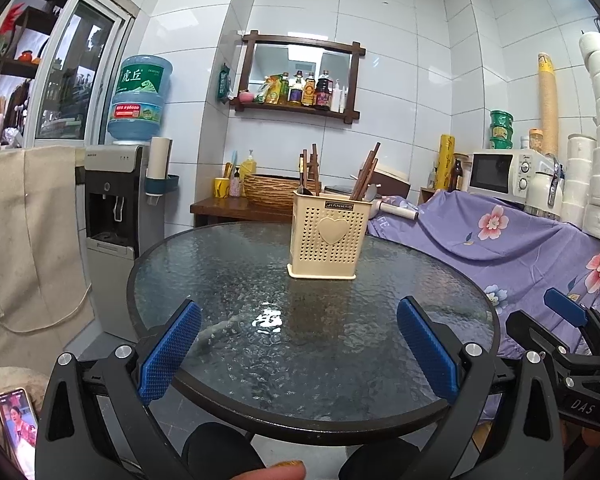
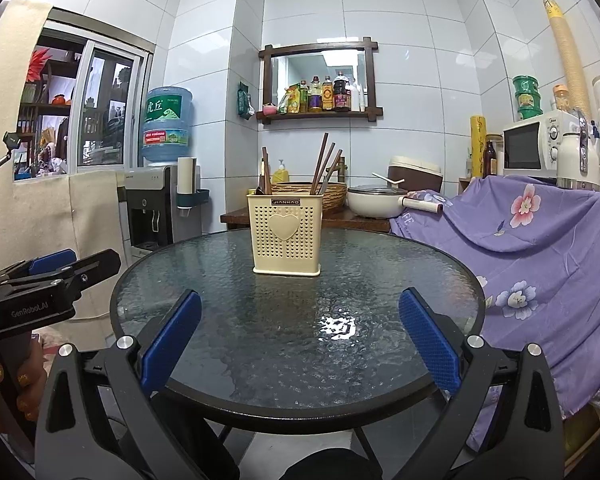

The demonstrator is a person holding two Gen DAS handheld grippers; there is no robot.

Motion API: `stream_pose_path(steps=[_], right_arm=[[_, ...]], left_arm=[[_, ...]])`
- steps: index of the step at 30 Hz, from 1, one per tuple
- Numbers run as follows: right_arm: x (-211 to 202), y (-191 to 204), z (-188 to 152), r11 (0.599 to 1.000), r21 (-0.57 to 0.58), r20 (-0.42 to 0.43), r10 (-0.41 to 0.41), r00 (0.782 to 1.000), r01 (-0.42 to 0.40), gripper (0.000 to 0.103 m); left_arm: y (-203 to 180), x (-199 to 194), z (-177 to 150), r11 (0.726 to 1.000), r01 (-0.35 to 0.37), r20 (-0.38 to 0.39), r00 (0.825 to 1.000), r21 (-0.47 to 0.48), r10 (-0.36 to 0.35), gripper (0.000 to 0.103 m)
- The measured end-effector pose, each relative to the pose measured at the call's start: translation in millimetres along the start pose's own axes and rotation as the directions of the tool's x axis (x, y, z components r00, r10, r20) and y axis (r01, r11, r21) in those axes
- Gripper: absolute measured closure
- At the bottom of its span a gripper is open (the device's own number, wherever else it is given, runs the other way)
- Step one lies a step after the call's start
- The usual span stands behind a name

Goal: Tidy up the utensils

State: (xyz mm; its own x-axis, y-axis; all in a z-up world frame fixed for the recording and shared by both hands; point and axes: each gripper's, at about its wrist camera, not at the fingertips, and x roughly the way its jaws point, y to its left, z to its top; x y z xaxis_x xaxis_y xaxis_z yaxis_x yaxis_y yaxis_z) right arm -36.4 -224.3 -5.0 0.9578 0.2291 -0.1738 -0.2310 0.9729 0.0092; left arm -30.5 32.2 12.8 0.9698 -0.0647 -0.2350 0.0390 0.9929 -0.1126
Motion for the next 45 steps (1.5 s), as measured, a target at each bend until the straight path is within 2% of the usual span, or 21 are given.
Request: stream_pose_path(steps=[45], right_arm=[[3.9,1.1,-4.5,1.0,0.001,-0.02,0.008,1.0,-0.008,0.006]], left_arm=[[-1.1,6.1,0.1,1.0,-0.011,-0.03,0.999,0.013,0.011,0.007]])
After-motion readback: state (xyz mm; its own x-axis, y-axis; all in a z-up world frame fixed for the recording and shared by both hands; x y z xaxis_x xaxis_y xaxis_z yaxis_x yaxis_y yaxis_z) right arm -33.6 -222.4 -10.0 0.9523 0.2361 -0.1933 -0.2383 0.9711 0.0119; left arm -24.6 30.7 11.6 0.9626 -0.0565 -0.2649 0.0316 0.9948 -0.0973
